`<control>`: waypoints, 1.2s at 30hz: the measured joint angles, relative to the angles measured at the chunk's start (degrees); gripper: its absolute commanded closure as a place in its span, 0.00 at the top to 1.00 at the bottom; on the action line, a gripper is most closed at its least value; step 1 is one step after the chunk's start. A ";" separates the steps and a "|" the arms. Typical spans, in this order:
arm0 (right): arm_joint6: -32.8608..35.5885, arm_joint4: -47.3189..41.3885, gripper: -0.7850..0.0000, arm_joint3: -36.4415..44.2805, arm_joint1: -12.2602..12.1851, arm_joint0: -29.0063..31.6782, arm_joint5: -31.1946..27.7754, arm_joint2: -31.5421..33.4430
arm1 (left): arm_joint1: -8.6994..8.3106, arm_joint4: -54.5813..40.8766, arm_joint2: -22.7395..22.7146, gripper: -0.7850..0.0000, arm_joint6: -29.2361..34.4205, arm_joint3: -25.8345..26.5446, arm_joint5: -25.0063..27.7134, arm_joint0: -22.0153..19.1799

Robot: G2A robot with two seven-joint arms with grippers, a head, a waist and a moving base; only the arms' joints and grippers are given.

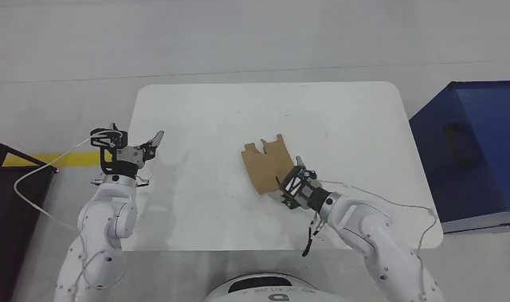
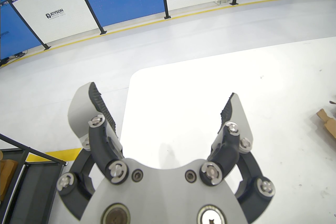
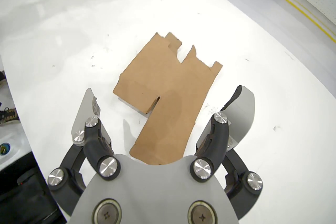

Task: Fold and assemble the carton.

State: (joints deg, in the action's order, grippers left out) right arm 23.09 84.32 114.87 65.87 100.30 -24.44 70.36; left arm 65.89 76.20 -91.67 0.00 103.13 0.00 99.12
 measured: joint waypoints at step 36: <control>-7.79 21.69 0.00 -11.68 -0.80 -7.53 12.09 2.82 | 0.00 0.00 0.00 1.00 0.00 0.00 0.00 0.00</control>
State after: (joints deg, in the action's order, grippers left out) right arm 15.30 106.01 103.19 65.07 92.77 -12.36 73.18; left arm 65.89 76.20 -91.67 0.00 103.13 0.00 99.12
